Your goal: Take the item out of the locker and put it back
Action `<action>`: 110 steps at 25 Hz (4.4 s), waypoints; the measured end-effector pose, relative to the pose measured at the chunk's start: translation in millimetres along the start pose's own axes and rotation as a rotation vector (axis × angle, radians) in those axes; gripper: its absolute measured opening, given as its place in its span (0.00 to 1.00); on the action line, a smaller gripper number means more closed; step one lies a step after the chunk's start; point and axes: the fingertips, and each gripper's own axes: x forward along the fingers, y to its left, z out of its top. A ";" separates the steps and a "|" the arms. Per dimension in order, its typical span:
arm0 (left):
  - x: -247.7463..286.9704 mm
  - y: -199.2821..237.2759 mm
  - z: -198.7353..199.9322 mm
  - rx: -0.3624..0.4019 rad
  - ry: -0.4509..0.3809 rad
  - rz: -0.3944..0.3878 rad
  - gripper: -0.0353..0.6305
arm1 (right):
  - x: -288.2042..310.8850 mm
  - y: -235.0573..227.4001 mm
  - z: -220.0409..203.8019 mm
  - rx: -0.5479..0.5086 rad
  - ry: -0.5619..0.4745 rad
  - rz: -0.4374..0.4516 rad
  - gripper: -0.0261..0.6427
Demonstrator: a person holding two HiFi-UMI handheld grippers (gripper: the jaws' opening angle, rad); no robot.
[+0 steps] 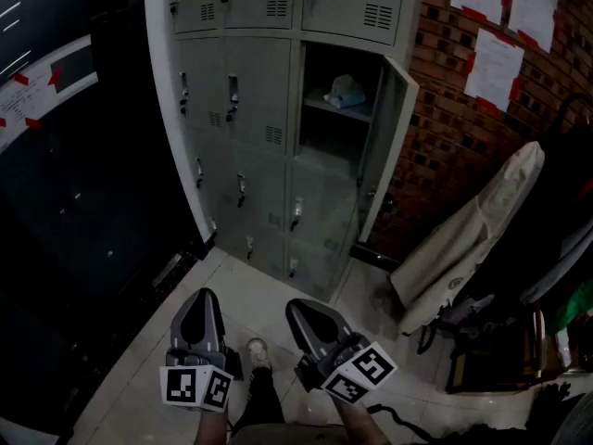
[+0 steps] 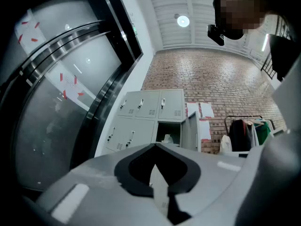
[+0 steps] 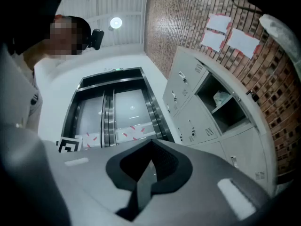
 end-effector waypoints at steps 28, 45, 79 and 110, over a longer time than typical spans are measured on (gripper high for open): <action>371.3 92.4 -22.7 -0.031 0.020 -0.226 0.06 | 283.3 -257.3 47.8 -0.173 -0.014 -0.148 0.03; 511.0 -89.4 2.4 -0.090 0.082 -0.809 0.48 | 266.6 -293.6 29.0 -0.094 0.029 -0.230 0.03; 593.9 -105.2 -31.1 0.056 0.231 -0.660 0.06 | 245.8 -325.1 44.2 -0.073 0.000 -0.250 0.03; 335.4 173.0 23.3 -0.081 -0.207 -0.015 0.07 | 294.5 -294.8 10.8 -0.031 0.062 -0.102 0.03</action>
